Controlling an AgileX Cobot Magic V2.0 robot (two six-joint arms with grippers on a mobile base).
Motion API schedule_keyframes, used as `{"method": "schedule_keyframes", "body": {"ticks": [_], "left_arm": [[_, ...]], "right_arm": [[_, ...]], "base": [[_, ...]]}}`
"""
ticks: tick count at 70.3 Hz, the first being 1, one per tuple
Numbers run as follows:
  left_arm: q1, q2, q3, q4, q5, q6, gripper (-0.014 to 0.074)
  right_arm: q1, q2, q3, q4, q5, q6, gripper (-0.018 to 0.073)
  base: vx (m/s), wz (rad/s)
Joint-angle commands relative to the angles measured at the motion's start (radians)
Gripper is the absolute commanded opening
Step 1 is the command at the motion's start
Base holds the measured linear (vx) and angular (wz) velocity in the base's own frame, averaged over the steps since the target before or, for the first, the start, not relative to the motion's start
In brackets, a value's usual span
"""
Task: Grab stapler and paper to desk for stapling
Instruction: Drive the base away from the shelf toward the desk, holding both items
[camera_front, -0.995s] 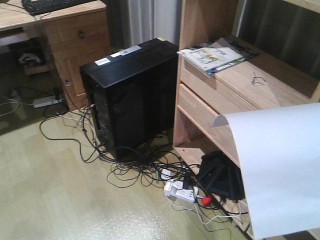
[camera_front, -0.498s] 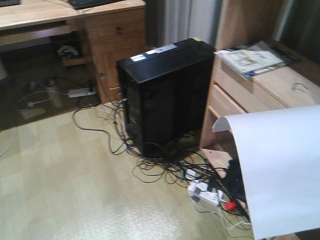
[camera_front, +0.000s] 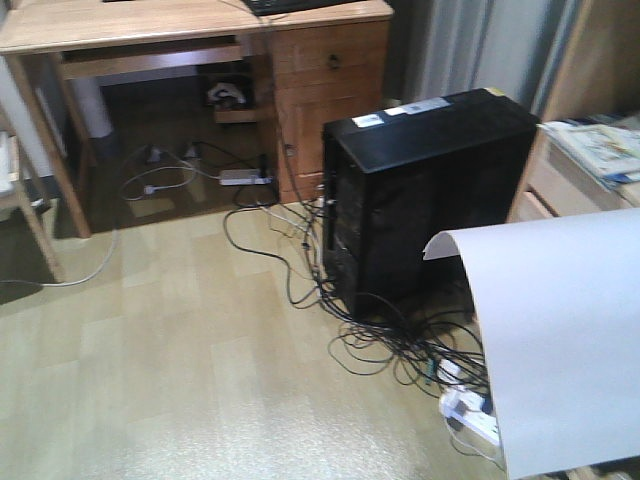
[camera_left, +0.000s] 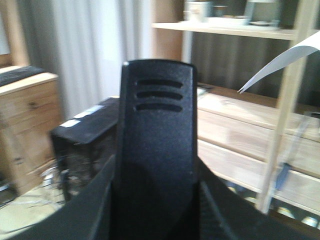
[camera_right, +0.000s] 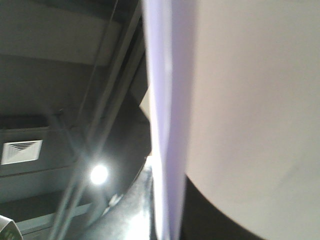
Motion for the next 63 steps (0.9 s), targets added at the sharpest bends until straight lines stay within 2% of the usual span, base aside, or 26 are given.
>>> {"method": "schedule_keyframes", "body": {"ticks": [1,63], "left_arm": [[-0.005,0.014,-0.021,-0.018,-0.118,-0.002,-0.0006],[-0.005,0.014,-0.021,-0.018,-0.118,-0.002,-0.0006]], "right_arm": [[-0.008,0.009,-0.024,0.011,-0.038,-0.007,-0.0007],[-0.008,0.009,-0.024,0.011,-0.042,-0.007,-0.0007]], "base": [[0.08,0.29],[0.16,0.27]]}}
